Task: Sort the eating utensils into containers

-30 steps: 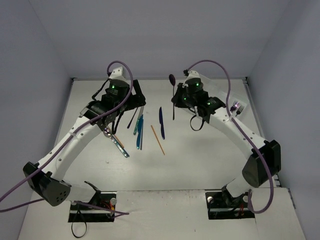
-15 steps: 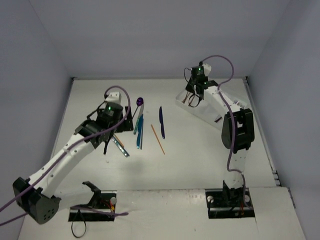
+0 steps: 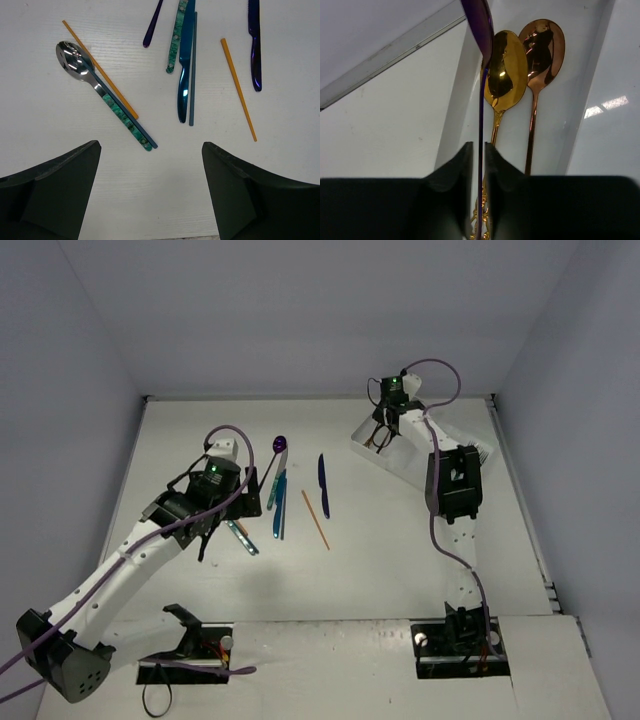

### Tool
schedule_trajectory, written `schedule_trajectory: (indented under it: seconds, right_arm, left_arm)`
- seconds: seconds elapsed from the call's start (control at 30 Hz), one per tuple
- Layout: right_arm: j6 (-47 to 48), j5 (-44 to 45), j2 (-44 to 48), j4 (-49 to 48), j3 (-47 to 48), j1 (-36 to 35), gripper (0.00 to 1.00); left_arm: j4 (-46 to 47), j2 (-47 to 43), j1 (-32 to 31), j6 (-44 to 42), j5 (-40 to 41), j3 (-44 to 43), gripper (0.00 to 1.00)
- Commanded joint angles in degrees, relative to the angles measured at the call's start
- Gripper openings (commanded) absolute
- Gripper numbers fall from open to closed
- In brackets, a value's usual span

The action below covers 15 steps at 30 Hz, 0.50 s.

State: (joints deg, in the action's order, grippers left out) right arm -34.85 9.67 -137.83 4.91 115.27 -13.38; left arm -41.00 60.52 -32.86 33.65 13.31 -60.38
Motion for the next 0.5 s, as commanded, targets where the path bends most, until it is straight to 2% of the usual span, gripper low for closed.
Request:
schedule_trajectory:
  seconds: [0.0,0.1,0.17,0.27,0.47]
  right_arm:
    - [0.02,2.51,1.89,-2.92,3.93,0.99,0.24]
    - [1.43,1.46,3.25,-2.90,3.51,1.43,0.42]
    - [3.52,1.08,5.64,-2.94,2.93,1.46,0.47]
    - [6.82,0.68,10.50,-2.89,0.26,1.60,0.50]
    - [12.83,-3.02,27.27,-2.80,-13.79,1.69,0.51]
  left_arm:
    - [0.22,1.70,0.51,-0.39,-0.47,-2.37,0.80]
    - [0.22,4.61,0.60,-1.71,-0.91,-4.30,0.80]
    - [0.32,6.58,0.60,-2.74,-1.48,-6.06,0.80]
    - [0.48,11.13,0.89,-4.68,-2.00,-9.22,0.79]
    - [0.65,22.70,5.28,-10.30,-6.84,-19.14,0.70]
